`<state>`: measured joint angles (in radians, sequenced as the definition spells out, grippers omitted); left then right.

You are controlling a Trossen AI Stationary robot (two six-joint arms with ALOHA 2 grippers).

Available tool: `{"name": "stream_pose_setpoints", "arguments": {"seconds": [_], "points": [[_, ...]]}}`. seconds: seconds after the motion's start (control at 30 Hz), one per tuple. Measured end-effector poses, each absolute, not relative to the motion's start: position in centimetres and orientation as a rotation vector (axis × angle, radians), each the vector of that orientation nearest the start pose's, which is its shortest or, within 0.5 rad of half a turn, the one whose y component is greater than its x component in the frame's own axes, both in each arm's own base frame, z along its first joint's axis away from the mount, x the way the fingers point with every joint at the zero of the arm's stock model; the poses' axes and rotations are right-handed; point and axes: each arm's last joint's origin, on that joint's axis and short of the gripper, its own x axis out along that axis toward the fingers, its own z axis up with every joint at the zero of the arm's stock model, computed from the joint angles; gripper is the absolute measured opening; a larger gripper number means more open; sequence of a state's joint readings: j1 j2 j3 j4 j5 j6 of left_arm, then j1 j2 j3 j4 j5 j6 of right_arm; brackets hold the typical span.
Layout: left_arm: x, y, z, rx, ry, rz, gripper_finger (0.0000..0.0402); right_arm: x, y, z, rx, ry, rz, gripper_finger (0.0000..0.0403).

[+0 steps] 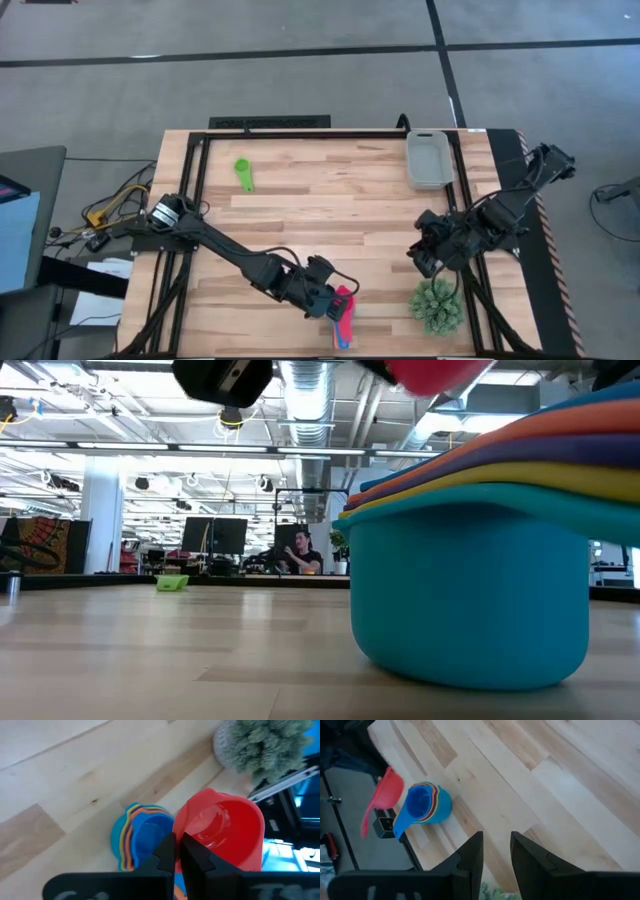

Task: Nest measuring cups in basket
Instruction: Stack the red measuring cup on top of the blue of measuring cup

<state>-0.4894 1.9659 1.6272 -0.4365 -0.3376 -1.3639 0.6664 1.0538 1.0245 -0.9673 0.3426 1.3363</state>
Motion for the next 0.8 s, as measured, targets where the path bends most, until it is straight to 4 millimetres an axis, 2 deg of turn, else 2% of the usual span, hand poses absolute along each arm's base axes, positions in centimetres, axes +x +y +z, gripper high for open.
{"name": "stream_pose_setpoints", "arguments": {"seconds": [0.13,0.27,0.5,0.8], "points": [[39.2,-20.2,25.4,-0.990,0.686,0.344,0.0002,15.4,11.1,30.7,0.765,0.878,-0.300,0.0121],[39.3,-20.7,23.6,-1.004,0.748,0.371,0.0002,15.4,11.1,30.7,0.772,0.875,-0.300,0.0121],[39.8,-21.5,21.8,-1.049,0.807,0.358,0.0002,15.3,11.3,30.8,0.775,0.873,-0.286,0.0121],[39.7,-21.4,21.8,-1.062,0.818,0.378,0.0021,15.3,11.3,30.8,0.776,0.878,-0.281,0.0133]]}}
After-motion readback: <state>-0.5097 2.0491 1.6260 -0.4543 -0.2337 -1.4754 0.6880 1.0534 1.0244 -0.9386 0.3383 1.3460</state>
